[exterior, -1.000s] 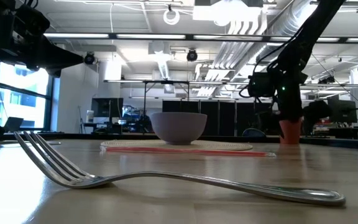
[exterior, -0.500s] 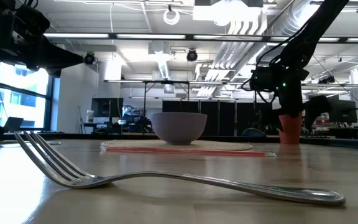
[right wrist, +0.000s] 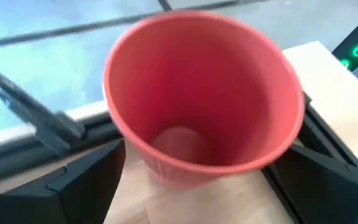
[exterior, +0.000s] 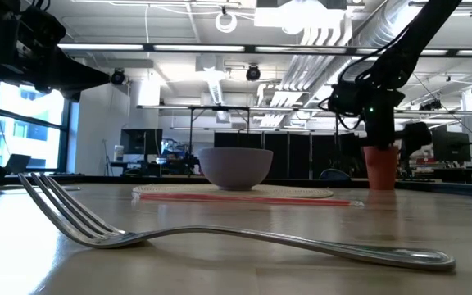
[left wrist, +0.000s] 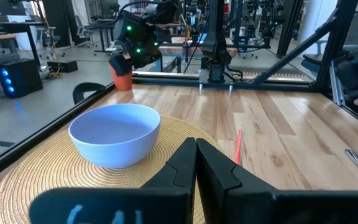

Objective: Pick & Place Utensil
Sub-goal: Put the orange cup on the brown mat to the top right of the purple bowl

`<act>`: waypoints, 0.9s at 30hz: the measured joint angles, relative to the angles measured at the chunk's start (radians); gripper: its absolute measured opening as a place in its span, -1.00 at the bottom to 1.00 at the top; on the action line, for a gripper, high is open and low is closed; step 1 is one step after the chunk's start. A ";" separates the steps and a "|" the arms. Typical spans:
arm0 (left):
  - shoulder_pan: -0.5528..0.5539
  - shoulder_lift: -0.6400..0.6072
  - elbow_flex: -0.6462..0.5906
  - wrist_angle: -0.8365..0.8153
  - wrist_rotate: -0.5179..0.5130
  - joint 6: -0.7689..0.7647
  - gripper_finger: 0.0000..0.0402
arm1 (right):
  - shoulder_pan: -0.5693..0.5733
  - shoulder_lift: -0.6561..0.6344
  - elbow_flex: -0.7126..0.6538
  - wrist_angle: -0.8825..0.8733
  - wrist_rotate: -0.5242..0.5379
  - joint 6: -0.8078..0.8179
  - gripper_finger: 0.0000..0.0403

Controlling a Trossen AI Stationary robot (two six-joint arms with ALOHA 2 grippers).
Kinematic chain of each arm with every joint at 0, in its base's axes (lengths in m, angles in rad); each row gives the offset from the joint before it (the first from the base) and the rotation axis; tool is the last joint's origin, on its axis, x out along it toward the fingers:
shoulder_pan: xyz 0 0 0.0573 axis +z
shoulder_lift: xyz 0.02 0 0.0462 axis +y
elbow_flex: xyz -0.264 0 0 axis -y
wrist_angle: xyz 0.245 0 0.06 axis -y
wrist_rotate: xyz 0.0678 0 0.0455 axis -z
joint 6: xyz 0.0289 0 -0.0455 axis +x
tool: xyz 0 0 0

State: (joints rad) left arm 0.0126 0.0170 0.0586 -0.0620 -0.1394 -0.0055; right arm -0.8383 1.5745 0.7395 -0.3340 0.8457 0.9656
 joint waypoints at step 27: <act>0.000 0.000 0.000 0.000 0.000 0.000 -0.96 | 0.001 0.000 0.000 0.049 0.137 0.065 0.95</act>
State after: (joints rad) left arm 0.0124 0.0173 0.0586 -0.0620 -0.1394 -0.0055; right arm -0.8375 1.5745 0.7395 -0.2853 0.9828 1.0309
